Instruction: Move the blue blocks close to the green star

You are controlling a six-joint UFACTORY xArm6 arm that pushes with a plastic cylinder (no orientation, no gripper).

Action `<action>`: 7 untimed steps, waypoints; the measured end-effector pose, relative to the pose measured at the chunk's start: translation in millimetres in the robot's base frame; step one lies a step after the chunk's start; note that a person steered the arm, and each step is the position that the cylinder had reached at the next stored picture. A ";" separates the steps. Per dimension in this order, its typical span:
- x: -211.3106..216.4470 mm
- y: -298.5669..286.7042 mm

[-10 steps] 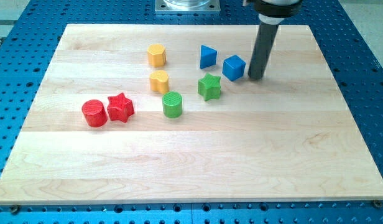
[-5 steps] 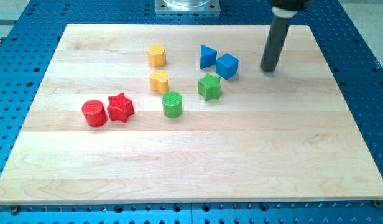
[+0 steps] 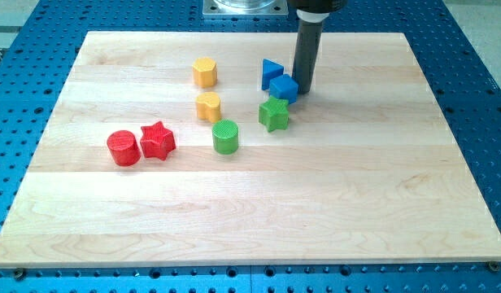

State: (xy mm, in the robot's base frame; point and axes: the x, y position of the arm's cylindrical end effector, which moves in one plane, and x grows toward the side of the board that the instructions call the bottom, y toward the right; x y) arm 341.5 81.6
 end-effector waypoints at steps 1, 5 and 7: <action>-6.5 0.2; -47.3 -10.2; -47.3 -32.2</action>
